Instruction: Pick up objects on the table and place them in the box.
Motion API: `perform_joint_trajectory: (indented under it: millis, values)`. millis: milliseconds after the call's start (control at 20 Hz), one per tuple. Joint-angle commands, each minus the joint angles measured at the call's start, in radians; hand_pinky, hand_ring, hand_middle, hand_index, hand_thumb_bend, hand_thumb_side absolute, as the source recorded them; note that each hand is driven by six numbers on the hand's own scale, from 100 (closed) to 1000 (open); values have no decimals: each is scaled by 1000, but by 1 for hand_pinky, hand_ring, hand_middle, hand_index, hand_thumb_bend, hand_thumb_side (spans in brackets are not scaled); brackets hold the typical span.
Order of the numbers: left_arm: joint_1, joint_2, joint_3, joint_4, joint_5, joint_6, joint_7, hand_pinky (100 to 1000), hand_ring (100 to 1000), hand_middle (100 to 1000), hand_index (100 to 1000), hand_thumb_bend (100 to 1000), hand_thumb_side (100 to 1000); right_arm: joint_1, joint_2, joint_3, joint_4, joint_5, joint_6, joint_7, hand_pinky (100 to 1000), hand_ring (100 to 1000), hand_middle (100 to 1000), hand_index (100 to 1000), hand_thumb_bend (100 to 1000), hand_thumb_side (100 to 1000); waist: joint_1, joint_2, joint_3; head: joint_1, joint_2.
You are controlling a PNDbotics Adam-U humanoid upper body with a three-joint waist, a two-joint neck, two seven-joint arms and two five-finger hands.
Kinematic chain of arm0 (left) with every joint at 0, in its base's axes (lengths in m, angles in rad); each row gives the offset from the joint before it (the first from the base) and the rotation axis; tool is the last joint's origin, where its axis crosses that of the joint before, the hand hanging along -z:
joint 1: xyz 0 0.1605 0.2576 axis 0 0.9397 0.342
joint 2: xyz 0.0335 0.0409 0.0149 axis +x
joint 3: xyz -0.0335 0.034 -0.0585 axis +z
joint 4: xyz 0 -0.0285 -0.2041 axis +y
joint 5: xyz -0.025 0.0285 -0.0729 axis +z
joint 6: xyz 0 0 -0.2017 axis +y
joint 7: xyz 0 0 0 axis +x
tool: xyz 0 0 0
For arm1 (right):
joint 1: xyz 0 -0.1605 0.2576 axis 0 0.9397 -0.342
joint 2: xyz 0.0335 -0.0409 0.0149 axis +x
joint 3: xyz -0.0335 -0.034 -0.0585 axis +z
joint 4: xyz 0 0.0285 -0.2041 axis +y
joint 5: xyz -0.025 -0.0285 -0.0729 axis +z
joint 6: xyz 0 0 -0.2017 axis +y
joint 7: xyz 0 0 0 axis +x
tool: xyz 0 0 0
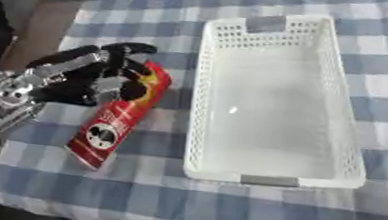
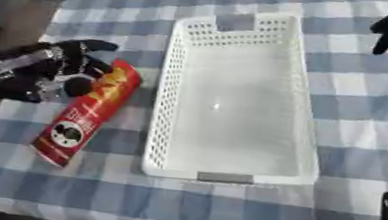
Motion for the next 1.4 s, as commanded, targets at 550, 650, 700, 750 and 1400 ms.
perform_joint_trajectory:
  millis: [550, 650, 700, 750, 1400]
  values:
    - [32, 132, 57, -11, 50, 103, 36, 844, 872, 1000, 1000, 566, 683, 3, -24, -3, -9, 5, 0, 2, 300, 479, 657, 788, 100, 1000, 2, -15, 16, -3, -4]
    - [40, 134, 57, -11, 88, 134, 57, 848, 877, 1000, 1000, 579, 664, 4, -25, -3, -9, 6, 0, 2, 301, 479, 657, 788, 100, 1000, 3, -16, 16, -3, -4]
    - [42, 136, 54, -10, 107, 150, 70, 850, 880, 1000, 1000, 583, 635, 4, -25, -4, -9, 6, 0, 2, 301, 479, 658, 788, 100, 1000, 3, -16, 15, -2, -4]
    - [42, 138, 49, -10, 126, 166, 86, 853, 884, 1000, 1000, 610, 623, 4, -25, -4, -8, 6, 0, 2, 301, 479, 658, 788, 100, 1000, 3, -17, 15, -2, -4]
    - [10, 198, -68, 36, 198, 298, 159, 896, 924, 1000, 1000, 740, 569, 12, -24, 6, -10, -2, 7, 14, 302, 480, 651, 789, 100, 1000, 23, -30, 3, 32, -4]
